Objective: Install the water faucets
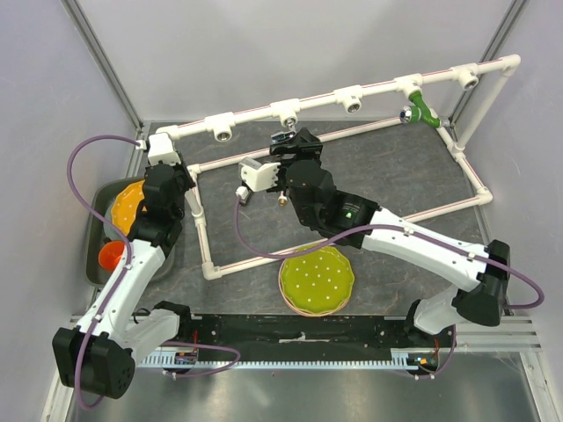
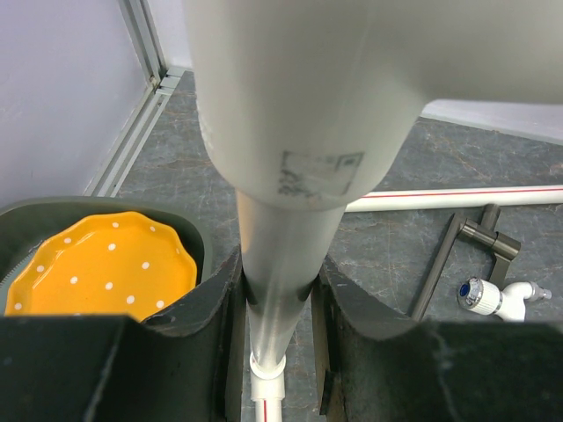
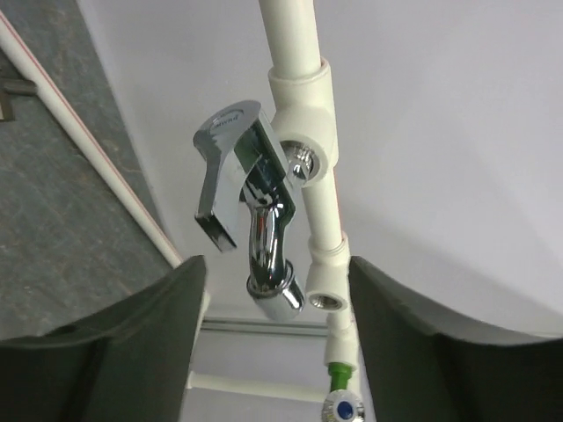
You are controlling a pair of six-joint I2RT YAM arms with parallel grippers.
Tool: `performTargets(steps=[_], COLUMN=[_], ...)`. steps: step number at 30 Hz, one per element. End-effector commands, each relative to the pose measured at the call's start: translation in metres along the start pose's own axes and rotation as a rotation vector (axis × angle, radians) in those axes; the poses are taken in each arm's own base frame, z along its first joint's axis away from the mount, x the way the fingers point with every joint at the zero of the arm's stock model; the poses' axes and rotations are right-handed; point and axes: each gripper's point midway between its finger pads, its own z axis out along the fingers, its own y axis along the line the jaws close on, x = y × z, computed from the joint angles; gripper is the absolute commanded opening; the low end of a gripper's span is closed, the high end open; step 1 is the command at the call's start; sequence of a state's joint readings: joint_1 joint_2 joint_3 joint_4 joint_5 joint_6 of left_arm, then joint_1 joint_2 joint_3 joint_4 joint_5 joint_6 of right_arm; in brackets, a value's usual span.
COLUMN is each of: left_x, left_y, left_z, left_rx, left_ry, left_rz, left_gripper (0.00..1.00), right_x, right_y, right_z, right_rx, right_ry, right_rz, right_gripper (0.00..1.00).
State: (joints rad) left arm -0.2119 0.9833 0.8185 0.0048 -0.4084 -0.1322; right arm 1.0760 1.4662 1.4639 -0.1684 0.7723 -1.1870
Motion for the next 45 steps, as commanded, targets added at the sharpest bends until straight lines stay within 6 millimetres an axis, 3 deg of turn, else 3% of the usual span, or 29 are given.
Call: performTargets(steps=[1,7,17,19,26,34,45], left_x=[-0.028,-0.028,-0.029,-0.029,-0.029,-0.028,-0.027], left_y=[-0.009,-0.009,-0.009,-0.009,-0.010,-0.010,-0.009], left_z=[-0.006,-0.007,-0.007,-0.007,-0.006,-0.006,-0.006], left_rx=[0.029,0.029,0.032,0.031,0.035,0.034,0.030], left_ry=[-0.071,-0.073,-0.074,-0.075,-0.072,-0.071,-0.070], left_rz=[-0.131,-0.132,-0.132,-0.133,-0.134,-0.135,-0.132], left_gripper=[0.02,0.02,0.02,0.02,0.02,0.02,0.02], right_x=[-0.003,-0.008,0.012,0.012,0.004,0.005,0.012], right_y=[-0.016,-0.008,-0.003,0.000,-0.003,-0.019,-0.028], right_z=[0.010,0.026,0.045,0.047,0.051,0.060,0.057], right_rx=[0.110,0.146,0.209,0.208,0.183,0.137,0.114], right_ry=[0.065,0.107,0.186,0.179,0.054,-0.132,-0.365], right_rz=[-0.103,-0.192,-0.134,-0.099,0.357,1.192,1.935], right_gripper=[0.67,0.41,0.17,0.01,0.00,0.00,0.00])
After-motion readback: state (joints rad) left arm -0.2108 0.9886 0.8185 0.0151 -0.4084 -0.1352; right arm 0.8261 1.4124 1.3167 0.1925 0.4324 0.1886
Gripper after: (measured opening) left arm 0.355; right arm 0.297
